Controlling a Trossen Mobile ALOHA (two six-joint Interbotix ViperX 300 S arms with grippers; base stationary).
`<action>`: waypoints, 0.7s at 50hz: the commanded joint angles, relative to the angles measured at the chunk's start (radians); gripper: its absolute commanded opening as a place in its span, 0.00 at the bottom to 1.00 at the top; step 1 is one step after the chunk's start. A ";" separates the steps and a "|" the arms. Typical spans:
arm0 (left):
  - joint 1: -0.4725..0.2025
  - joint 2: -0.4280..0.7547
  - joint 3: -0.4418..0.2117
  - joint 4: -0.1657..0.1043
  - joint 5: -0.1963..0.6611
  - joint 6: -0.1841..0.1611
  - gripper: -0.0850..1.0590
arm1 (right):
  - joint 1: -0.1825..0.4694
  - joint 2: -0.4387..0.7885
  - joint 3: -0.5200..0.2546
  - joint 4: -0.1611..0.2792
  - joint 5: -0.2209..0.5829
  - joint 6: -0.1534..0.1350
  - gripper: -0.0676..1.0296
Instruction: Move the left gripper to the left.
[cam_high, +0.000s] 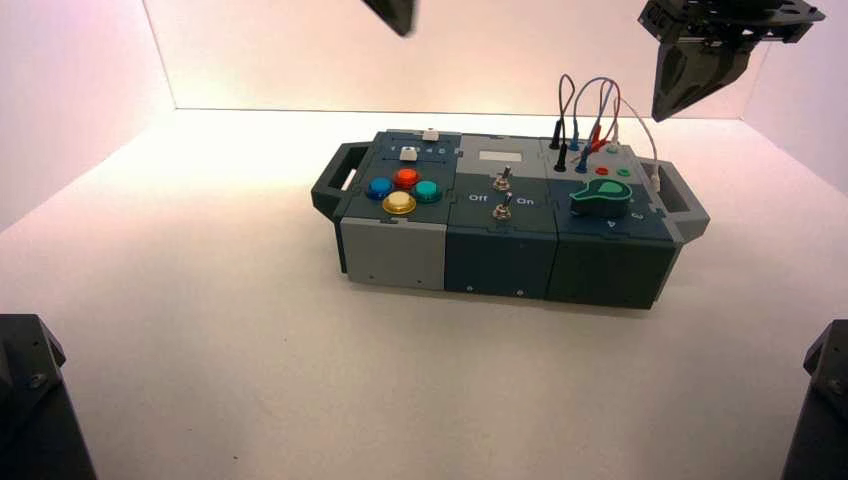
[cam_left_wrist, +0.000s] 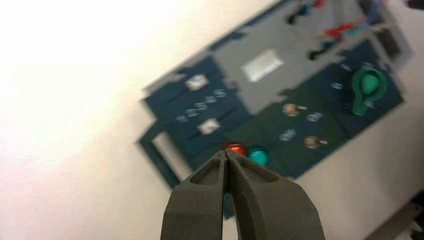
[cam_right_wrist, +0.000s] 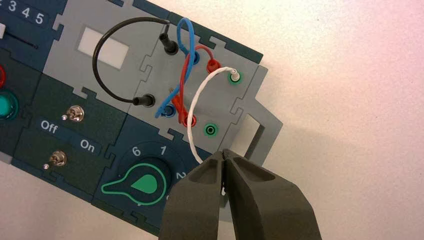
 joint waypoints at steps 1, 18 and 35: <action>0.063 -0.044 -0.011 0.000 0.011 0.012 0.05 | 0.002 -0.017 -0.012 0.002 -0.006 0.000 0.04; 0.288 -0.067 -0.021 -0.003 0.115 0.098 0.05 | 0.002 -0.017 -0.012 0.002 -0.006 0.000 0.04; 0.472 -0.078 -0.026 -0.009 0.164 0.218 0.05 | 0.002 -0.017 -0.012 0.002 -0.006 0.000 0.04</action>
